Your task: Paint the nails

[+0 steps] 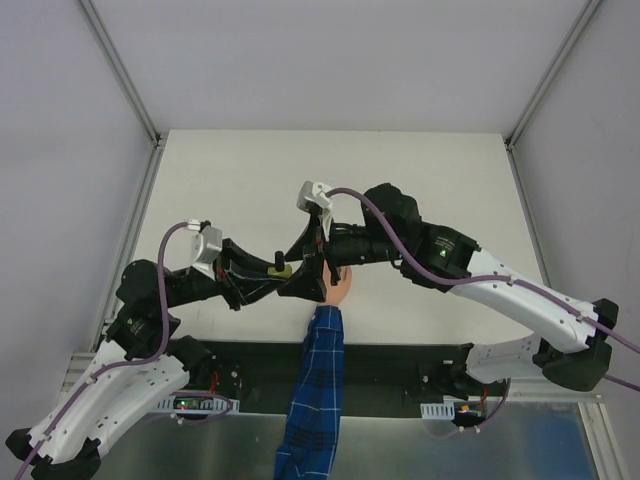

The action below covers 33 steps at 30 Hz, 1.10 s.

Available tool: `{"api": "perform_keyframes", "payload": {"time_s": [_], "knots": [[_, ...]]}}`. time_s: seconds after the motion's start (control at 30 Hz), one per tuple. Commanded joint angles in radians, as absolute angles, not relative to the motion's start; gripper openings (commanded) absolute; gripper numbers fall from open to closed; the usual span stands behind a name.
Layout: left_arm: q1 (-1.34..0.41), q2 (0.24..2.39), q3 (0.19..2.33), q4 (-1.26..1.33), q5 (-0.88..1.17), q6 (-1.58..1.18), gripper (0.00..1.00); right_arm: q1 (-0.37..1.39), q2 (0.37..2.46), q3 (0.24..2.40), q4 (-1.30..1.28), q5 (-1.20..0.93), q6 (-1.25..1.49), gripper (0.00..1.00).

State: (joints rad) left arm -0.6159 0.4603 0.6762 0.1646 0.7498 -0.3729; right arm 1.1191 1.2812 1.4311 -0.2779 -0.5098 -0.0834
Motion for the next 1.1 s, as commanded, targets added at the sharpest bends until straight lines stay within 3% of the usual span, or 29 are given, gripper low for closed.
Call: {"api": "perform_keyframes", "payload": {"time_s": [0.0,0.13,0.37,0.87,1.07], "knots": [[-0.62,0.428,0.71,0.131,0.635,-0.296,0.0,1.126,1.238,1.499,-0.357,-0.358,-0.061,0.8],[-0.62,0.413,0.706,0.107,0.588,-0.264,0.0,1.126,1.269,1.592,-0.481,-0.136,-0.005,0.81],[-0.62,0.379,0.699,0.075,0.459,-0.23,0.0,1.172,1.327,1.667,-0.48,0.155,0.187,0.7],[-0.62,0.405,0.712,0.066,0.405,-0.239,0.0,1.236,1.516,1.856,-0.531,0.176,0.183,0.59],[-0.618,0.413,0.719,0.061,0.407,-0.249,0.0,1.244,1.54,1.859,-0.535,0.156,0.169,0.44]]}}
